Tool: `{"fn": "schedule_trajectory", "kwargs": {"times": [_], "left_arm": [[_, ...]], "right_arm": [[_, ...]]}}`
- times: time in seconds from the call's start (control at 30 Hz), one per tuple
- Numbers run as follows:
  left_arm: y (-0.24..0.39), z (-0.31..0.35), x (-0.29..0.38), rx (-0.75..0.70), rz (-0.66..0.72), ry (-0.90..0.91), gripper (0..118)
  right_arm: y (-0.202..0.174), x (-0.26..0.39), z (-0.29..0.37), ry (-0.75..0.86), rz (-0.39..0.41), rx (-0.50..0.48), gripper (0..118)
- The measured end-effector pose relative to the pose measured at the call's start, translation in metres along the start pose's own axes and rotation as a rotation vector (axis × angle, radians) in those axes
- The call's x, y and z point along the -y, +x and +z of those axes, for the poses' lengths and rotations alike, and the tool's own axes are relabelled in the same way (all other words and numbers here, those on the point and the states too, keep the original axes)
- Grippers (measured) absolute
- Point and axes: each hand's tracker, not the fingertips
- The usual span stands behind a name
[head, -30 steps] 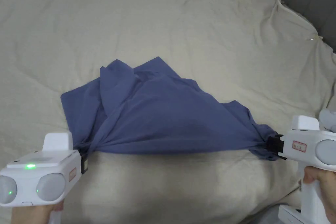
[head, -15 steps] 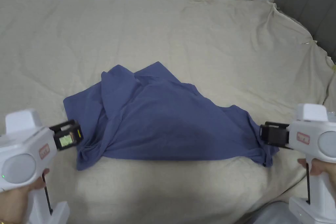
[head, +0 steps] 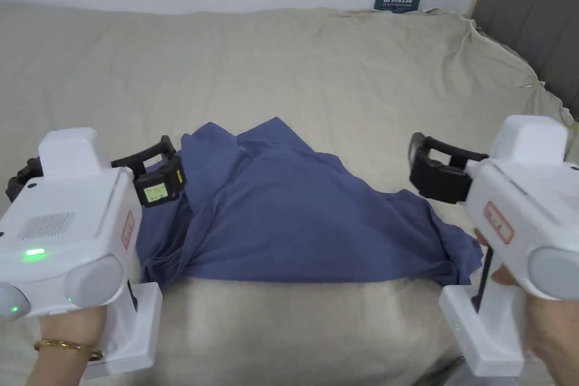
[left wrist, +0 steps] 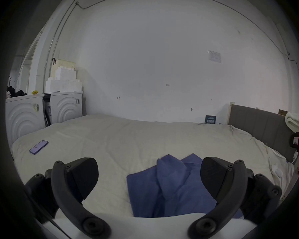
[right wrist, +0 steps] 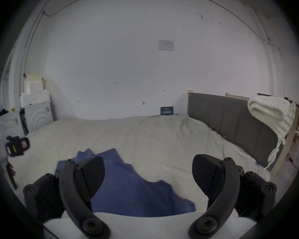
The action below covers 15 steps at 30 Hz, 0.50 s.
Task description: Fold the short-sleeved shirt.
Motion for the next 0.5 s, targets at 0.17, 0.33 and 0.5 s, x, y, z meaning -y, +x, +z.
{"fn": "schedule_trajectory", "kwargs": {"times": [0.17, 0.33, 0.5], "left_arm": [[0.003, 0.005, 0.015, 0.073, -0.033, -0.043, 95], [0.005, 0.007, 0.022, 0.058, -0.057, -0.047, 0], [0.007, 0.007, 0.027, 0.080, -0.091, -0.065, 0]], "right_arm": [[-0.030, 0.019, -0.003, -0.026, 0.085, -0.028, 104], [-0.033, 0.031, -0.004, -0.032, 0.009, -0.060, 57], [-0.034, 0.031, -0.006, -0.023, -0.009, -0.011, 1]]}}
